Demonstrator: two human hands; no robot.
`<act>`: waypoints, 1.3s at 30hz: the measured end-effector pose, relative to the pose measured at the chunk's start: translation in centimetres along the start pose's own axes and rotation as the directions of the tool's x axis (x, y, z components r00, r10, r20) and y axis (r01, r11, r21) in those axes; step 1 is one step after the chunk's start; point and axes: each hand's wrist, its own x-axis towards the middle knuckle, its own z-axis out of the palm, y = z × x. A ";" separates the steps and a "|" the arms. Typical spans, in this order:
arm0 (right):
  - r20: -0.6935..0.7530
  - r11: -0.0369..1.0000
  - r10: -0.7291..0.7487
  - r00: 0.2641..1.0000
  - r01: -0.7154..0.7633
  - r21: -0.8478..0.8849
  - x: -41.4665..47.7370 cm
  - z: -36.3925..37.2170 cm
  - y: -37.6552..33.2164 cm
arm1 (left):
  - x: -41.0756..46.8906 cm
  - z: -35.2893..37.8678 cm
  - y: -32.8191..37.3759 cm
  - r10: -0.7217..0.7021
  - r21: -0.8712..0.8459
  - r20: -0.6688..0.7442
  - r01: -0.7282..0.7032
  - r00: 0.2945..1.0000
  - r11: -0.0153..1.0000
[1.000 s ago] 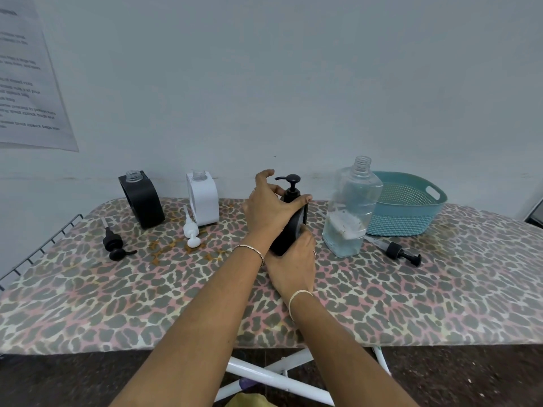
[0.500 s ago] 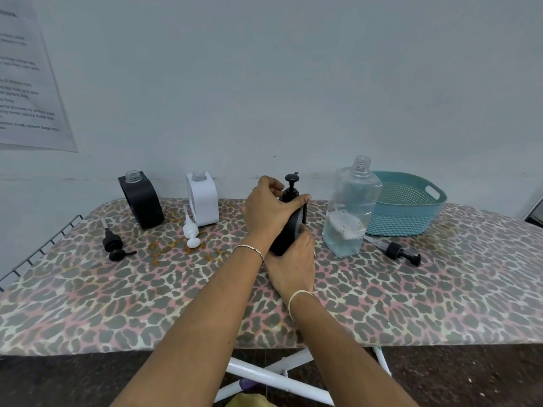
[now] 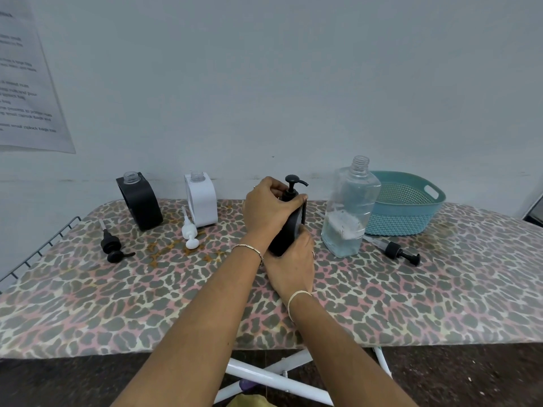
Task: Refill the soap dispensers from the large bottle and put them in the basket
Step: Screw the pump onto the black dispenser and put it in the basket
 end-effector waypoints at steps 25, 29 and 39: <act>-0.039 0.953 0.000 0.999 0.012 0.304 -0.2 -0.9 -0.2 | -0.5 -2.1 -0.3 0.104 -0.050 -0.031 -0.106 0.994 0.993; -0.020 0.951 -0.001 1.000 0.007 0.308 -0.2 -1.0 -0.3 | -0.5 -2.6 0.1 0.117 0.033 0.022 -0.117 0.993 0.993; -0.027 0.948 0.040 0.999 -0.030 0.318 0.0 -1.0 -0.1 | 0.4 -2.9 0.3 0.163 0.022 0.149 -0.168 0.975 0.985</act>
